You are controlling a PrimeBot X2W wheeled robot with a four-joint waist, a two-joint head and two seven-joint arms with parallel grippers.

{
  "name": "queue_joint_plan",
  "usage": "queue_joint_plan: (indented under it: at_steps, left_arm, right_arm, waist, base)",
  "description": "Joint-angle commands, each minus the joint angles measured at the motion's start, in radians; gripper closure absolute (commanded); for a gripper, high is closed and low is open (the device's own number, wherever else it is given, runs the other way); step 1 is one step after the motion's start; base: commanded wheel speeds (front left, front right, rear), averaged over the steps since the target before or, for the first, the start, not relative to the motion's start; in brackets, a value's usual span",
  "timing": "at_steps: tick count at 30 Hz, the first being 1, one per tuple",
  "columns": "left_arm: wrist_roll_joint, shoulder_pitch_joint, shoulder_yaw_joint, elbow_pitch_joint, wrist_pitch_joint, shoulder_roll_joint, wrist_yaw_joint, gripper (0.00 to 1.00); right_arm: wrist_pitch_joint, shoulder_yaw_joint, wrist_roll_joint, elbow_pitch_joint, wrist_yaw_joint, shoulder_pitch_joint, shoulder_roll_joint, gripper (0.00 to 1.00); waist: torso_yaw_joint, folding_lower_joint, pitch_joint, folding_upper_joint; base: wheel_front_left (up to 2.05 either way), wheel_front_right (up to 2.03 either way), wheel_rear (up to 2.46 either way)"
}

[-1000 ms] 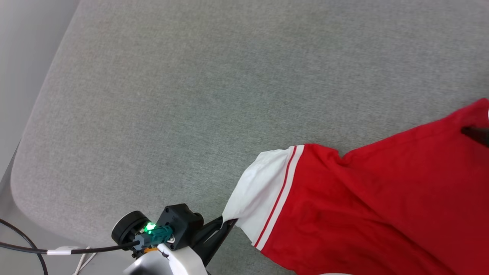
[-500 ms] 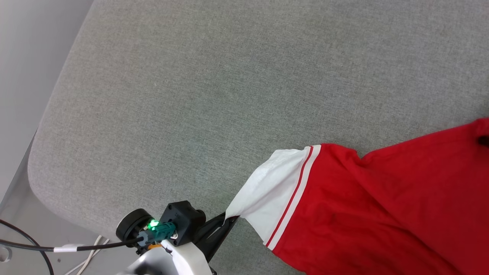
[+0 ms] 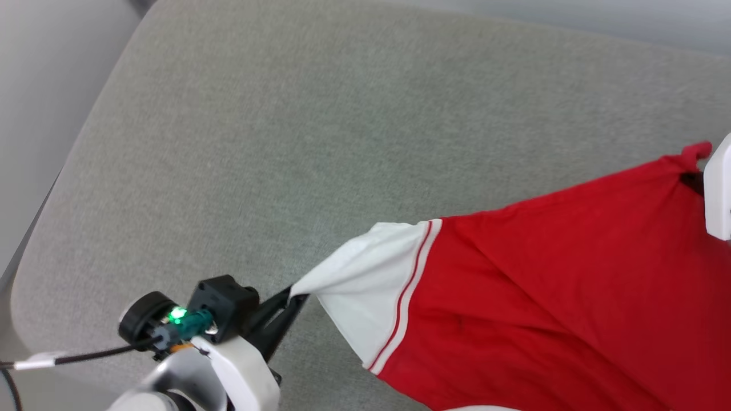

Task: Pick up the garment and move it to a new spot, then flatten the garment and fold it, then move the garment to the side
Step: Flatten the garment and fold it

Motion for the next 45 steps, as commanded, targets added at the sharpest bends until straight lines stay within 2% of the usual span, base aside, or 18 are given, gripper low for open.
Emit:
queue_joint_plan:
  at_steps: [1, 7, 16, 26, 32, 36, 39, 45]
  left_arm:
    - [-0.008, -0.01, 0.011, -0.003, -0.002, 0.009, 0.008, 1.0]
    - [-0.013, -0.037, 0.077, -0.042, -0.004, 0.071, 0.031, 1.0]
    - [-0.038, -0.134, 0.213, -0.091, -0.024, 0.136, 0.049, 1.0]
    - [-0.016, -0.266, 0.382, -0.112, -0.113, 0.169, 0.093, 1.0]
    - [0.028, -0.393, 0.419, -0.134, -0.104, 0.178, 0.09, 1.0]
    - [0.054, -0.507, 0.42, -0.119, -0.068, 0.168, 0.076, 1.0]
    - [0.063, -0.605, 0.413, -0.088, -0.046, 0.148, 0.048, 1.0]
    - [0.089, -0.83, 0.398, 0.037, -0.011, 0.121, -0.038, 1.0]
  right_arm:
    - [-0.014, 0.002, 0.014, 0.001, 0.0, -0.011, -0.002, 1.0]
    - [-0.092, -0.004, 0.083, -0.019, 0.0, -0.03, -0.016, 1.0]
    - [-0.18, -0.022, 0.153, -0.147, 0.0, -0.042, -0.027, 1.0]
    - [-0.33, -0.067, 0.167, -0.295, 0.0, -0.074, -0.016, 1.0]
    - [-0.403, -0.107, 0.183, -0.368, 0.0, -0.084, -0.006, 1.0]
    - [-0.423, -0.127, 0.185, -0.382, -0.001, -0.11, -0.005, 1.0]
    - [-0.441, -0.134, 0.176, -0.381, -0.001, -0.147, -0.009, 1.0]
    - [-0.467, -0.162, 0.138, -0.329, 0.0, -0.269, 0.027, 1.0]
  waist:
    - [-0.06, -0.0001, -0.072, -0.0001]
    - [-0.14, -0.0001, -0.18, -0.0001]
    - [-0.246, -0.0001, -0.271, -0.0001]
    - [-0.357, -0.0001, -0.29, -0.0001]
    - [-0.397, -0.0001, -0.26, -0.0001]
    - [-0.416, -0.0001, -0.226, -0.0001]
    - [-0.426, -0.0001, -0.19, -0.0001]
    - [-0.434, -0.0001, -0.083, -0.0001]
  base:
    - [0.0, 0.0, 0.0]
    - [0.0, 0.0, 0.0]
    - [0.0, 0.0, 0.0]
    - [0.0, 0.0, 0.0]
    - [0.0, 0.0, 0.0]
    - [0.0, 0.0, 0.0]
    - [0.0, 0.0, 0.0]
    - [0.0, 0.0, 0.0]
